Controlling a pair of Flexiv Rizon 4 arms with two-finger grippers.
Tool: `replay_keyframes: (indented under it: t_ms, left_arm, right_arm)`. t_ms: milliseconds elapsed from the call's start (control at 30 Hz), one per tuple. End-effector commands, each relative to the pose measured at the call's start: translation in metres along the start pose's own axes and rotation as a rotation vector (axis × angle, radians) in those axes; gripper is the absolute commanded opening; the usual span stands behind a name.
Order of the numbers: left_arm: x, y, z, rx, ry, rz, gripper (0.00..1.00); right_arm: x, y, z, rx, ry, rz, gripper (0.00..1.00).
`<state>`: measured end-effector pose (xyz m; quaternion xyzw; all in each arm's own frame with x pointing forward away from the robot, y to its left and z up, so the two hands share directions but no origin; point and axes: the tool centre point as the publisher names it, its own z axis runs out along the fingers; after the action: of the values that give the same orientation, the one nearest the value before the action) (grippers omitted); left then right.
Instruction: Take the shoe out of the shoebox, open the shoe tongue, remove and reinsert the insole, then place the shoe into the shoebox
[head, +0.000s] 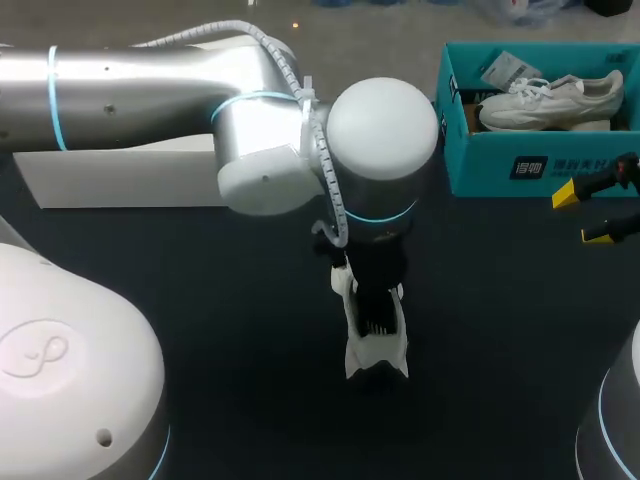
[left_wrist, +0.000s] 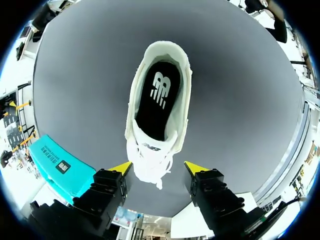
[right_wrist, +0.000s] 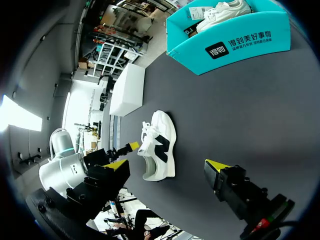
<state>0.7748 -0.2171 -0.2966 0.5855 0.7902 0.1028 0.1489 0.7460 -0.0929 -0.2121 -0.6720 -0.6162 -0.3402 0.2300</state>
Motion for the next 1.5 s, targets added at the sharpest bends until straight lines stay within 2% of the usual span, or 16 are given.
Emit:
replay_keyframes:
  t_ms: [33,300,467,600,767,833,867,933,967,1433,1467,1500]
  left_arm:
    - [-0.004,-0.003,0.003,0.003,0.006,0.01,0.0]
    - [-0.001,-0.015,0.024,0.055,0.028,0.01,0.0]
    - [0.003,-0.028,0.026,0.131,0.027,-0.036,0.0]
    - [0.005,-0.032,0.022,0.171,0.049,-0.072,0.0]
    - [0.011,-0.028,0.002,0.247,0.096,-0.189,0.0]
    - [0.015,-0.026,-0.005,0.196,0.146,-0.307,0.0]
    - [0.017,-0.026,-0.007,0.133,0.195,-0.362,0.0]
    - [0.018,-0.029,-0.013,0.146,0.168,-0.425,0.0]
    - [0.019,-0.032,-0.016,0.188,0.098,-0.419,0.0]
    - [0.019,-0.032,-0.016,0.188,0.098,-0.419,0.0]
    - [0.014,-0.038,-0.02,0.148,0.168,-0.498,0.0]
    - [0.01,-0.042,-0.025,0.162,0.174,-0.567,0.0]
  right_arm:
    - [0.0,-0.001,0.0,-0.002,-0.003,0.001,1.0]
    - [0.0,-0.001,0.0,-0.002,-0.003,0.001,1.0]
    - [0.0,-0.001,0.0,-0.002,-0.003,0.001,1.0]
    - [0.0,-0.001,0.0,-0.002,-0.003,0.001,1.0]
    - [0.0,-0.001,0.0,-0.002,-0.003,0.001,1.0]
    - [0.0,-0.001,0.0,-0.002,-0.003,0.001,1.0]
    - [0.0,-0.001,0.0,-0.002,-0.003,0.001,1.0]
    - [0.0,-0.001,0.0,-0.002,-0.003,0.001,1.0]
    - [0.0,-0.001,0.0,-0.002,-0.003,0.001,1.0]
    - [0.0,-0.001,0.0,-0.002,-0.003,0.001,1.0]
    - [0.0,-0.001,0.0,-0.002,-0.003,0.001,1.0]
    - [0.0,-0.001,0.0,-0.002,-0.003,0.001,1.0]
